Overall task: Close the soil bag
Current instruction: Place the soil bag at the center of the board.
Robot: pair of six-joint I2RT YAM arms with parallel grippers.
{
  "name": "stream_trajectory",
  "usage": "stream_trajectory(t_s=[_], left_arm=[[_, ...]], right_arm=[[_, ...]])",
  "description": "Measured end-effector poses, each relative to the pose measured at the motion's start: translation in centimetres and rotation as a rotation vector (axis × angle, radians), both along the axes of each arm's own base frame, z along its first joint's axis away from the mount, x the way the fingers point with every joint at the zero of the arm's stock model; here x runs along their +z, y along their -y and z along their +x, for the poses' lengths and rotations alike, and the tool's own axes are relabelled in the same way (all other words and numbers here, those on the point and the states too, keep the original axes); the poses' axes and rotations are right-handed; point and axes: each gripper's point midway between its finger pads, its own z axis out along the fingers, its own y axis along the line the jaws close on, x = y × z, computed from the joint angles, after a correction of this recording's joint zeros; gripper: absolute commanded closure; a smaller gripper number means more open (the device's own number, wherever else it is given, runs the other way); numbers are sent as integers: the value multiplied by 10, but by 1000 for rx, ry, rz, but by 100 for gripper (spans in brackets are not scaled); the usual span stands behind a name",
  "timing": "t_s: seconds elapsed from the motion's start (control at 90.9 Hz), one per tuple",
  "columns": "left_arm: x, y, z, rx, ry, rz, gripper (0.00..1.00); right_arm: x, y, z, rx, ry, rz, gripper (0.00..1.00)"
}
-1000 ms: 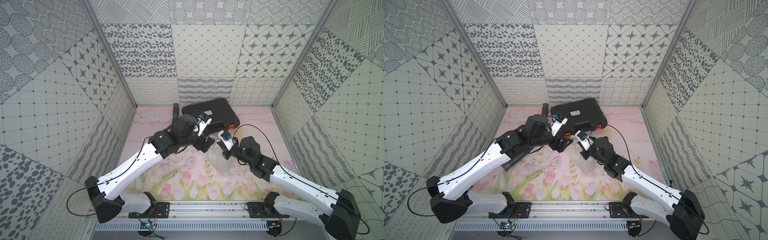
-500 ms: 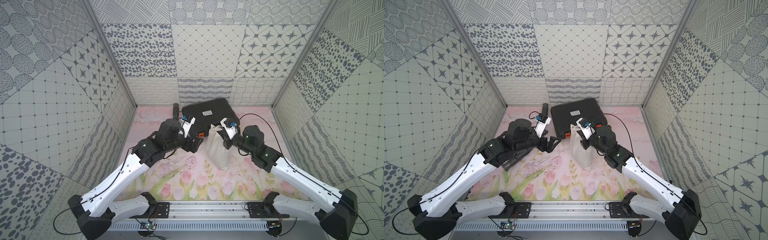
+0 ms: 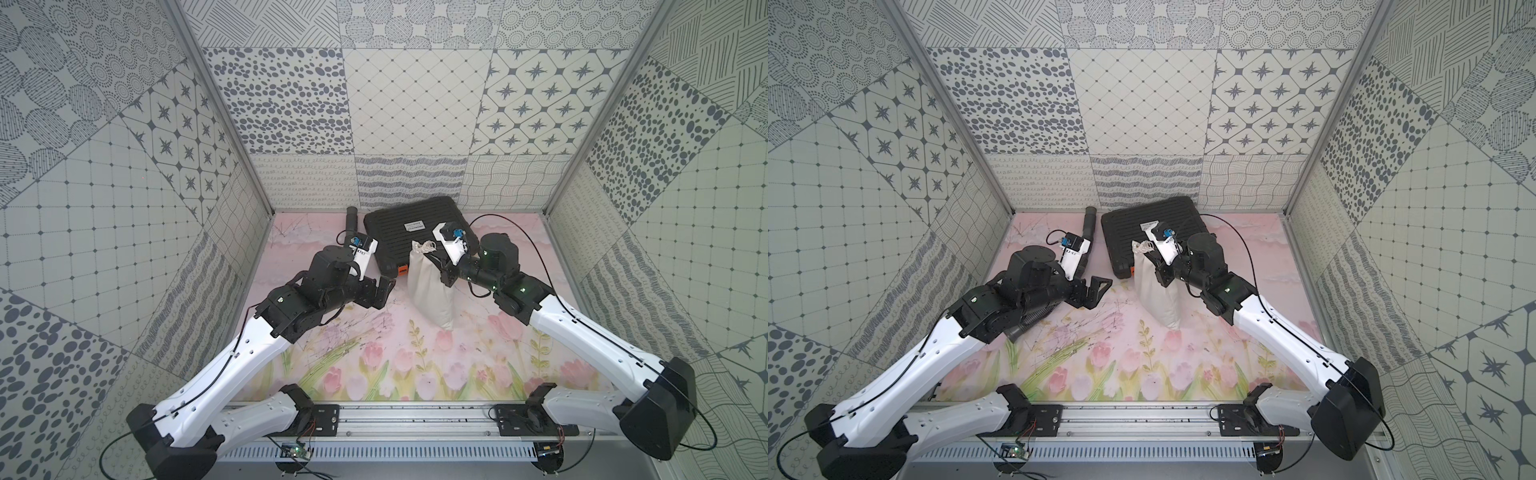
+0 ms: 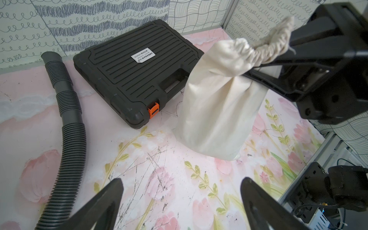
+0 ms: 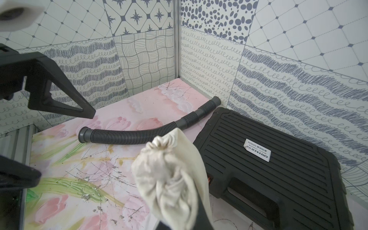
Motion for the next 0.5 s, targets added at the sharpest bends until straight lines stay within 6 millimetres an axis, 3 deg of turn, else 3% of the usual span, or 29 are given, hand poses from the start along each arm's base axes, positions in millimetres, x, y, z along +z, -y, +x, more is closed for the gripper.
stream_trajectory(t_s=[0.187, 0.495], left_arm=[[-4, -6, -1, 22, -2, 6, 4], [-12, -28, -4, 127, -22, 26, 4]], right_arm=[[-5, -14, 3, 44, -48, 24, 100], [15, -49, 6, 156, -73, 115, 100]])
